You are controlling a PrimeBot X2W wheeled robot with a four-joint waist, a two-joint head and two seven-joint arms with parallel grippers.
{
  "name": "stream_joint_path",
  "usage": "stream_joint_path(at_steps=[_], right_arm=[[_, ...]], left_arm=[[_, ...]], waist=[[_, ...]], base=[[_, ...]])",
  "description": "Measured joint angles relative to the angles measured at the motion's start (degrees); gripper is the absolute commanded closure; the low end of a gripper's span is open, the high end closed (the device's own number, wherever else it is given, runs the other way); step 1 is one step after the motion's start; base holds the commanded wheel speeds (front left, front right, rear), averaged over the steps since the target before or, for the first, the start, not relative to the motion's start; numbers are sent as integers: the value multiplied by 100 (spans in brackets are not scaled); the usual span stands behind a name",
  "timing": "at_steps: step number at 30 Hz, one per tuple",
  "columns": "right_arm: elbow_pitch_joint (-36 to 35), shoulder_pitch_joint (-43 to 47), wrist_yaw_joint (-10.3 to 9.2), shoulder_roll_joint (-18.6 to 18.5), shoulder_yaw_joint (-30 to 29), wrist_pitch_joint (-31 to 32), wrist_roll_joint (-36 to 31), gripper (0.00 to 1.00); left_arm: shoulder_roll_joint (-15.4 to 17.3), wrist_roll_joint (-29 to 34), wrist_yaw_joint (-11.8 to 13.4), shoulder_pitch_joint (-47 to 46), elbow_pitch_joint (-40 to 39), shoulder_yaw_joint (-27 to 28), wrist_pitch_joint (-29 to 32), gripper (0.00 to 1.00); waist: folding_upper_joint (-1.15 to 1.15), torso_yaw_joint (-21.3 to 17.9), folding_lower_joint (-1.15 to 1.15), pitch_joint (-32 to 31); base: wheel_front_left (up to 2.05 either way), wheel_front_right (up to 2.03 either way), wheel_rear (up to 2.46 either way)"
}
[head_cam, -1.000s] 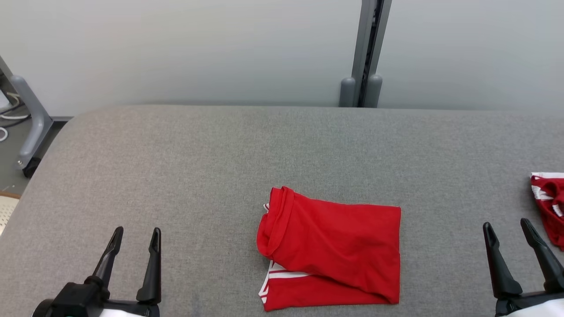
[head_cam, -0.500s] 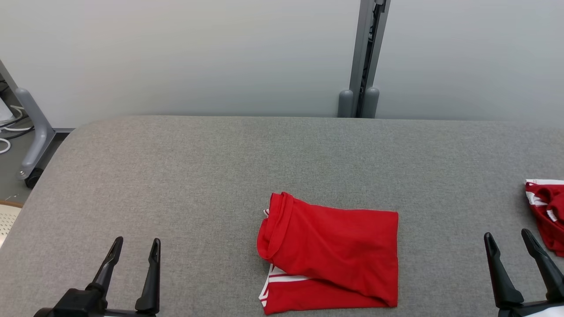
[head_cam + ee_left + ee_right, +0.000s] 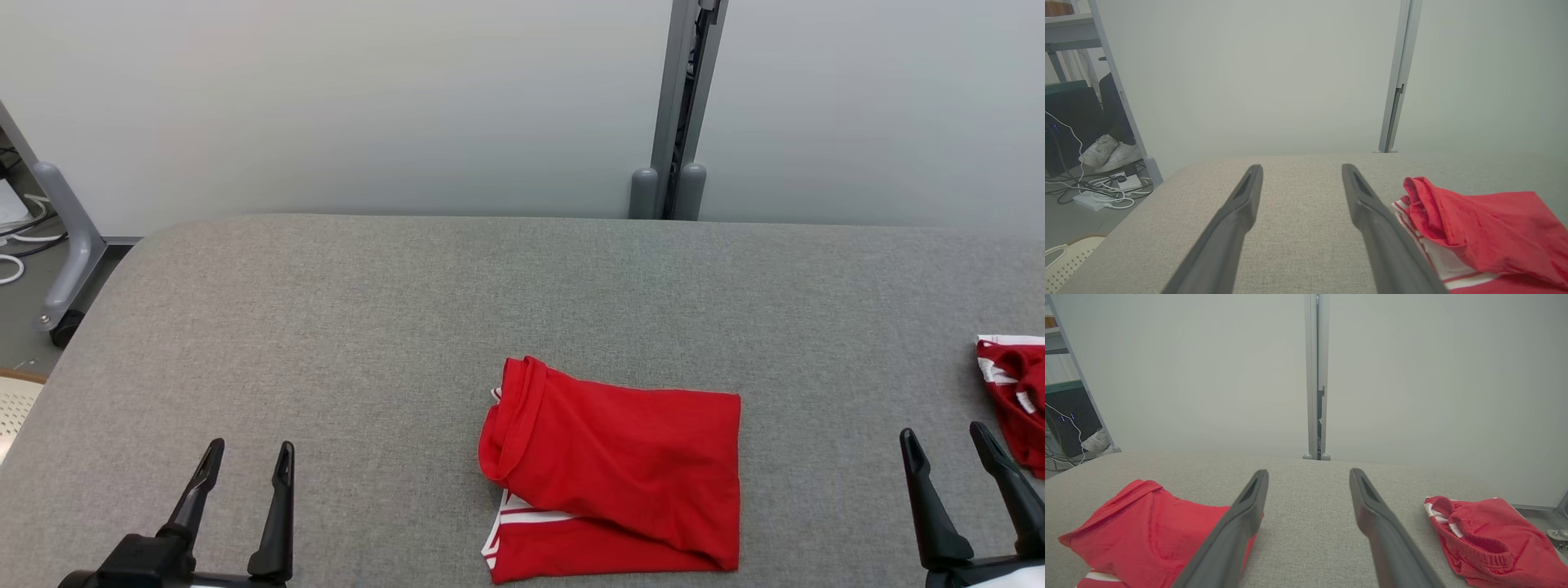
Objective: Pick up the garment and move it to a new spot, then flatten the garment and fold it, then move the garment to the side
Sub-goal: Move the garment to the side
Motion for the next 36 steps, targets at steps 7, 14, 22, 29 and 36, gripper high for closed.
stream_joint_path(at_steps=[7,14,22,29,36], right_arm=[[7,2,0,24,1,7,0,0],[18,7,0,37,-14,26,0,0],[48,-63,0,-7,114,104,25,0],[338,-466,0,-59,526,175,141,0],[922,-734,0,-41,688,174,276,0]], left_arm=[[49,-9,7,-1,0,-33,43,0],[90,-18,30,-12,-12,-66,42,0],[93,-26,-19,-317,-15,-193,-23,0],[30,-35,-54,-658,87,-299,-219,0],[-67,-33,-146,-1064,221,-491,-393,0]], waist=[[0,8,0,19],[0,44,0,49],[0,297,0,266],[0,564,0,629],[0,823,0,1054]], base=[[0,0,0],[0,0,0],[0,0,0],[0,0,0],[0,0,0]])
